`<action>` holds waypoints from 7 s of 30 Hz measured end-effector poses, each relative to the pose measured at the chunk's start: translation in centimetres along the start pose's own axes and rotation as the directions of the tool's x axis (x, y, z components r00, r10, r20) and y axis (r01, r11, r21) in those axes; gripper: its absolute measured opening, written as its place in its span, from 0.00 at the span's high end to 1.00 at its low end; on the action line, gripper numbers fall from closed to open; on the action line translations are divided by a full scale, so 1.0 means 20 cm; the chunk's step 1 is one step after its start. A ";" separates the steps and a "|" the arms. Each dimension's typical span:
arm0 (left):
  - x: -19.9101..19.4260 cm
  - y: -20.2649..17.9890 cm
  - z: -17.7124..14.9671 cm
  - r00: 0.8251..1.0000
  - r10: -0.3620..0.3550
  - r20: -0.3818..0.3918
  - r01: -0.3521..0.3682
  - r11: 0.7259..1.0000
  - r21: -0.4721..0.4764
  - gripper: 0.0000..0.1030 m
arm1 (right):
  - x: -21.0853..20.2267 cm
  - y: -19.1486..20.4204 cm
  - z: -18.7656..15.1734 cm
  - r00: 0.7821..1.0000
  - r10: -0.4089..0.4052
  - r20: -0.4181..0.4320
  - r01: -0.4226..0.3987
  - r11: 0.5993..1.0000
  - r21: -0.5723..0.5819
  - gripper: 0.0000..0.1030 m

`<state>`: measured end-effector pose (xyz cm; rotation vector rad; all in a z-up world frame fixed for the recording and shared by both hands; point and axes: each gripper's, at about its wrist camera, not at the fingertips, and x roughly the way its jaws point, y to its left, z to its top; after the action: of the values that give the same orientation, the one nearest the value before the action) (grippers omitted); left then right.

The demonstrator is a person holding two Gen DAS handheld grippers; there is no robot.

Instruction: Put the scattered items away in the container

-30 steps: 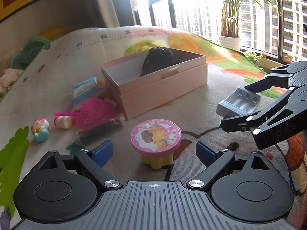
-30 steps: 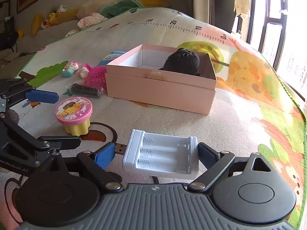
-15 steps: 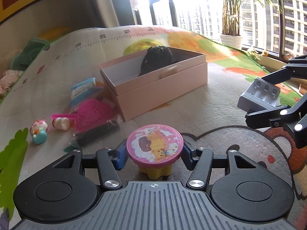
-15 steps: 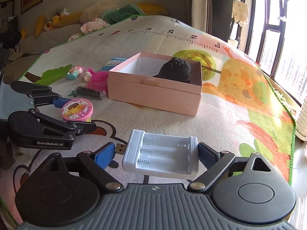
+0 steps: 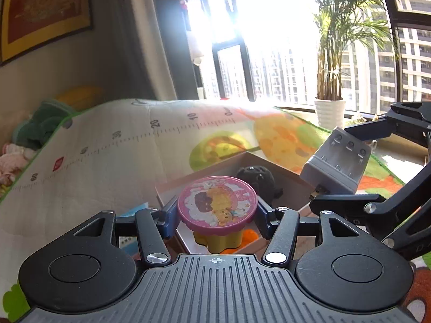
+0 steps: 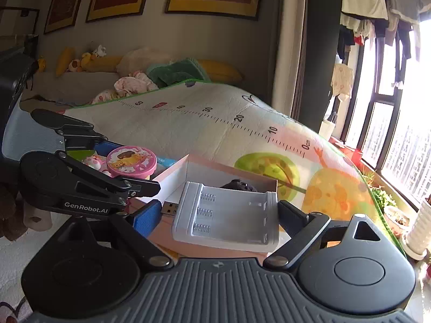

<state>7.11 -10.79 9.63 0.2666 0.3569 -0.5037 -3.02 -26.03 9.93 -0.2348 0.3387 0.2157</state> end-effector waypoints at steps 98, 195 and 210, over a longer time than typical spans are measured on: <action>-0.36 -0.12 -0.52 0.904 -0.337 -0.264 0.261 0.923 -0.284 0.05 | -0.01 0.19 -0.44 0.970 -0.133 -0.203 0.072 0.957 -0.282 0.44; -0.36 -0.03 0.03 0.995 -0.098 -0.021 0.098 0.995 0.001 0.15 | -0.30 0.00 -0.08 0.997 0.002 -0.077 0.001 0.999 0.035 0.22; 0.46 0.22 0.37 0.970 -0.236 -0.062 0.212 0.941 -0.266 0.09 | 0.28 -0.02 0.08 0.998 -0.055 -0.020 0.054 0.998 -0.038 0.22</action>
<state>18.76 -13.43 13.48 -0.0047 0.5423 -0.6633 2.69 -25.07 9.53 -0.2834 0.3485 0.1658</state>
